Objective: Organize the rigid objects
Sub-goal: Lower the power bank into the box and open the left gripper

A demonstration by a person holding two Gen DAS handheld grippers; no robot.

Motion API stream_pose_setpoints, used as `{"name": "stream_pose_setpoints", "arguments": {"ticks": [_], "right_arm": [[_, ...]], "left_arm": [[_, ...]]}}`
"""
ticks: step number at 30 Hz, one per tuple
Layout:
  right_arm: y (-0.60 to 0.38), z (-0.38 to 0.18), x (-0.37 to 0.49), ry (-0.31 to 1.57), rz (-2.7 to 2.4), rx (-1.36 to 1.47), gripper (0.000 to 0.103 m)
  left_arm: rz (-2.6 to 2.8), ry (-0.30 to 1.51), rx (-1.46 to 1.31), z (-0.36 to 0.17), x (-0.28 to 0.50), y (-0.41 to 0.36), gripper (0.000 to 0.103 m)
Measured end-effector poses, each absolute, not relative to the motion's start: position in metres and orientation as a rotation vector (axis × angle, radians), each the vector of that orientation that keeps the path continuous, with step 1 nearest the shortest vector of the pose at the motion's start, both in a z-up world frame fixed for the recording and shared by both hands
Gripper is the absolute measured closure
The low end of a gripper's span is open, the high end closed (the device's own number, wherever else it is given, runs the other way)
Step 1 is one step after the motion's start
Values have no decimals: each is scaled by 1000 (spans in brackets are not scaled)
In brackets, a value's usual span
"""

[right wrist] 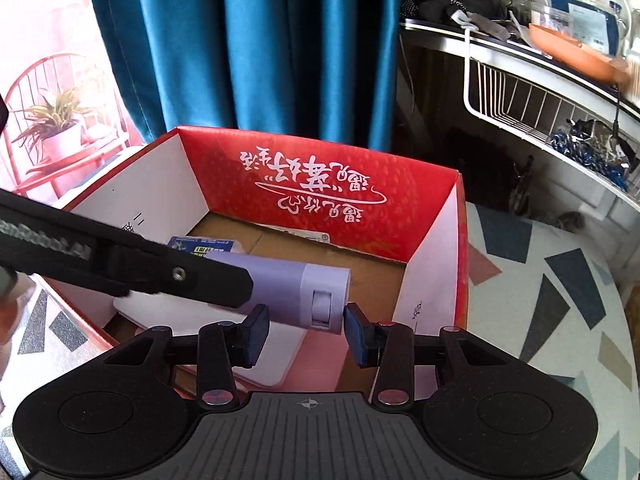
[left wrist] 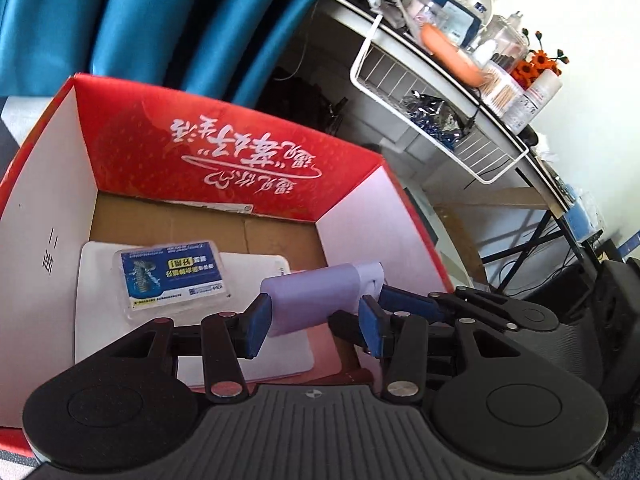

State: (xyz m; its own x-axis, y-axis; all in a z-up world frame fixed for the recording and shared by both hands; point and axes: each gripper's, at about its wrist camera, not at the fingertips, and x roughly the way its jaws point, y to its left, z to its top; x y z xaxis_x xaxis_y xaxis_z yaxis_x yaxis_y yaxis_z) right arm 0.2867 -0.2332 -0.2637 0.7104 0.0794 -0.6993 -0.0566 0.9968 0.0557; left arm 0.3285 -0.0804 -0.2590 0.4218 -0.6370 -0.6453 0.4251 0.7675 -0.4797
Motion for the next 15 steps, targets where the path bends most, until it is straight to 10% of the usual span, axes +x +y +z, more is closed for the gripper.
{"name": "stream_pose_setpoints", "arguments": {"ticks": [8,15], "right_arm": [[-233,-264,289,791,68,61,66],[-226,-251,277,796,88,73,39]], "left_arm": [[-670,859,-219,-247,321,-78,54],[-588,791,-121,-224,299,-61,18]]}}
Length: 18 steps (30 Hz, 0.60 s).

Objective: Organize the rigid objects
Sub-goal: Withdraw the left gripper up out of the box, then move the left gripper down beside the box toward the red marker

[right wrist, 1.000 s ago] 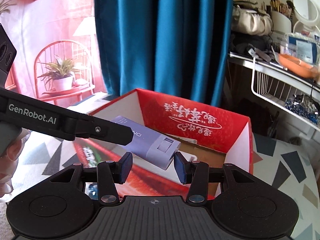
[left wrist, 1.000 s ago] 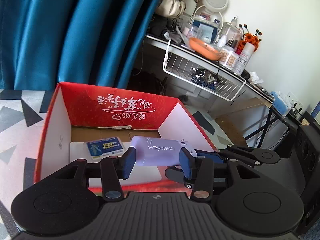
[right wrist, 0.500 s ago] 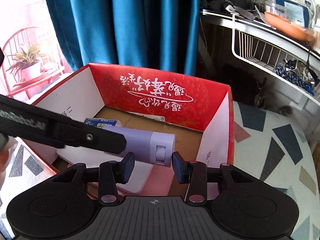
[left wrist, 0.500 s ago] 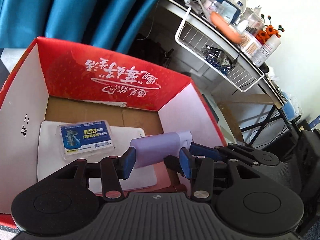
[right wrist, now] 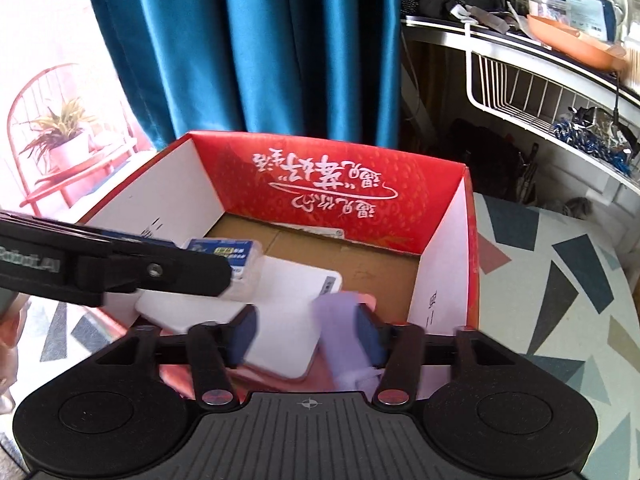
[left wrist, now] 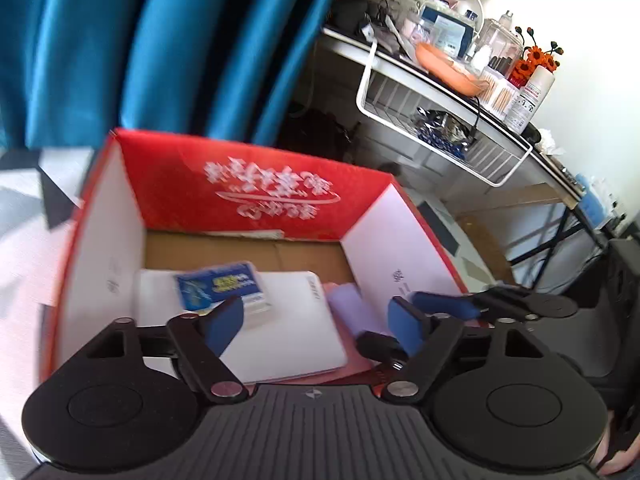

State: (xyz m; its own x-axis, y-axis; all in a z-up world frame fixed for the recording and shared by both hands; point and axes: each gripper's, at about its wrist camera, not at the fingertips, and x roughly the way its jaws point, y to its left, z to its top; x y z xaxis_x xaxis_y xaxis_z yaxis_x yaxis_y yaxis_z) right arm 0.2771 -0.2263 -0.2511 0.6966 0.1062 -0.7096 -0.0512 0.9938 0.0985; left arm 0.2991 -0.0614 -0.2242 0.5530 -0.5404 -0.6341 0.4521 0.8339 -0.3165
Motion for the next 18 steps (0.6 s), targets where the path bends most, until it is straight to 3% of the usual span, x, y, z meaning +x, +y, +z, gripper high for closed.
{"name": "stream_pose_setpoints", "arguments": {"ticks": [1,4,7,18], "right_arm": [[-225,-248,274,792,85,64,30],[-220,-240,267,782,66,38,17],[-218,-231,260,766,46,24,3],[-221,-197,228,712,21,111,0]], "left_arm": [[-578,782,-112,-221,297,-59,13],[-544,772,-114,-212,289,-49,1],[-520,742,-78,-202,277,-41,0],[-398,641,7,-169,230,-11,0]]}}
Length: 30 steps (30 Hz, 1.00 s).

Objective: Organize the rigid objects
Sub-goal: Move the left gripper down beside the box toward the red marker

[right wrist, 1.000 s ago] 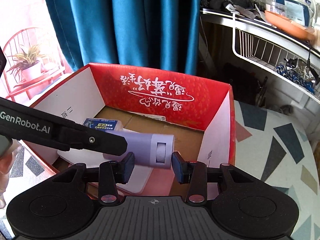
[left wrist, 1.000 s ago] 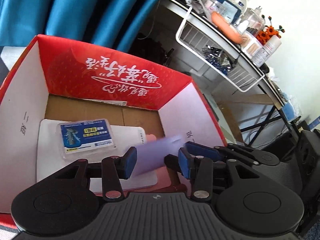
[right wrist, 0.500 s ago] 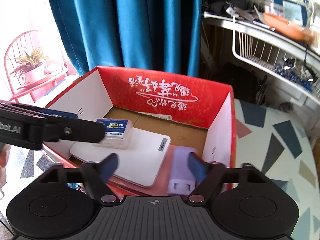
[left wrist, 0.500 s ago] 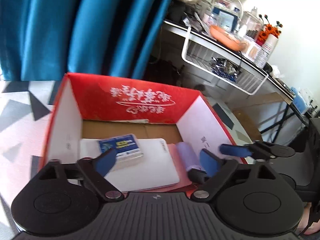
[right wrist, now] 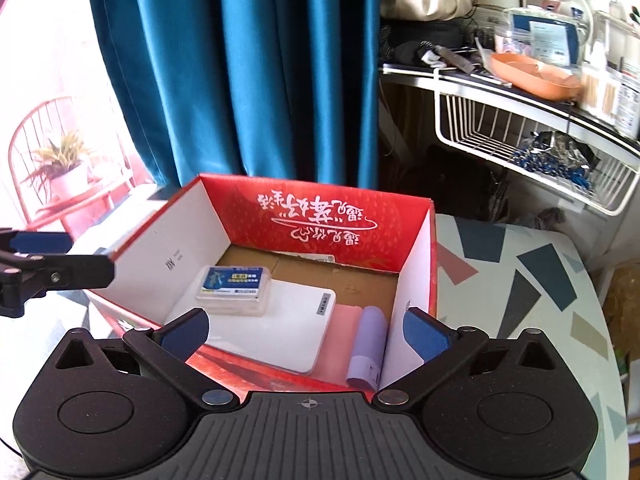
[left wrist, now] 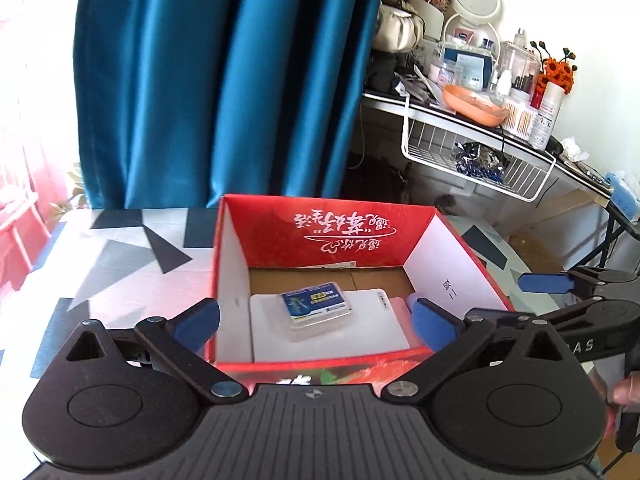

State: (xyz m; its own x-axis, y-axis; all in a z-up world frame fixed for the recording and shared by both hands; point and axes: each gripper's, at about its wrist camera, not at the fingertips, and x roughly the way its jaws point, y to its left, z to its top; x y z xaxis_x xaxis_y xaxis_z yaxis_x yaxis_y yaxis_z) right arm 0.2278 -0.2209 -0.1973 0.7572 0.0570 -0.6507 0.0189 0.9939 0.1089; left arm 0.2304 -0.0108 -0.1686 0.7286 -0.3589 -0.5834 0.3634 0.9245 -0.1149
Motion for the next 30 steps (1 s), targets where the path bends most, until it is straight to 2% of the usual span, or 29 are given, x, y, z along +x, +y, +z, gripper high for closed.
{"name": "stream_pose_setpoints", "arguments": {"ticks": [19,30], "right_arm": [[-190,-165,151,657,-2,138,0],[-198,-203,106,573,-73,153,0]], "left_arm": [[-319,483,1,-145,141,12,0],[-223,506,-14,-183,126,18,0]]}}
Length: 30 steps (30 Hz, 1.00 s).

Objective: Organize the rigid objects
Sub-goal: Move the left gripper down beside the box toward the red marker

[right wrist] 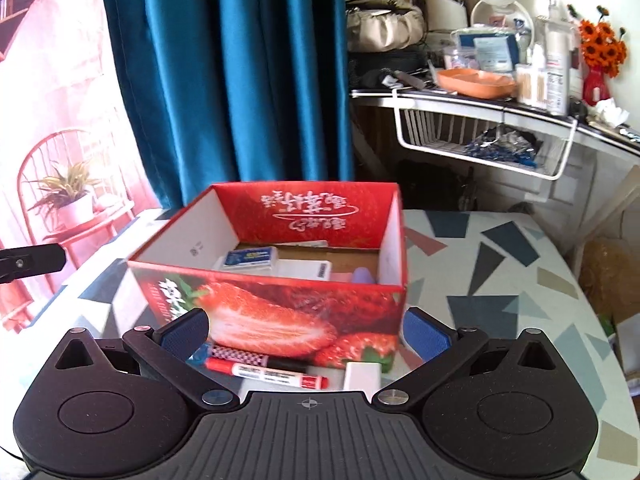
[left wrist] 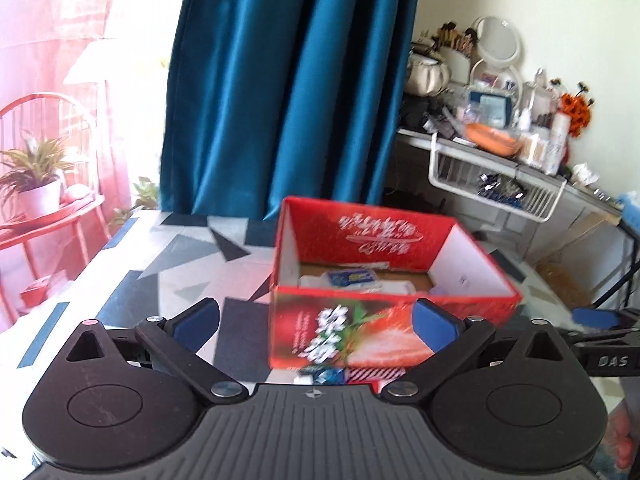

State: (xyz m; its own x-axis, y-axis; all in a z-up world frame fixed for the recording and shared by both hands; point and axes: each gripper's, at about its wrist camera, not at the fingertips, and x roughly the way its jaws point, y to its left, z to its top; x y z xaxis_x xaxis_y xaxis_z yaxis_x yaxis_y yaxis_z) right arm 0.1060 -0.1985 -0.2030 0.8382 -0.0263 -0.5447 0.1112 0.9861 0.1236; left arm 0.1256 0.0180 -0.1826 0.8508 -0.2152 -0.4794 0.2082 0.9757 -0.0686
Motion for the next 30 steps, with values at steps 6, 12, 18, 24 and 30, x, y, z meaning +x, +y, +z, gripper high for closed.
{"name": "stream_pose_setpoints", "arguments": {"ticks": [6,12,18,24,30], "right_arm": [[-198,-240,92,552,-116,106,0],[-196,-272,95,591,-94,85,0],[-195,-293,106,627,-43,102,2],[-178,-312,120,619,-1,-30,9],[-172,-329,144,650,71,11,22]], "left_arm": [[-208,588,0,-215,130,18,0],[-203,633,21,-240,137,20,0],[-191,671,47,-257,145,16,0],[-193,717,55,-269,154,13,0],[-196,739,58,-277,163,11,0]]}}
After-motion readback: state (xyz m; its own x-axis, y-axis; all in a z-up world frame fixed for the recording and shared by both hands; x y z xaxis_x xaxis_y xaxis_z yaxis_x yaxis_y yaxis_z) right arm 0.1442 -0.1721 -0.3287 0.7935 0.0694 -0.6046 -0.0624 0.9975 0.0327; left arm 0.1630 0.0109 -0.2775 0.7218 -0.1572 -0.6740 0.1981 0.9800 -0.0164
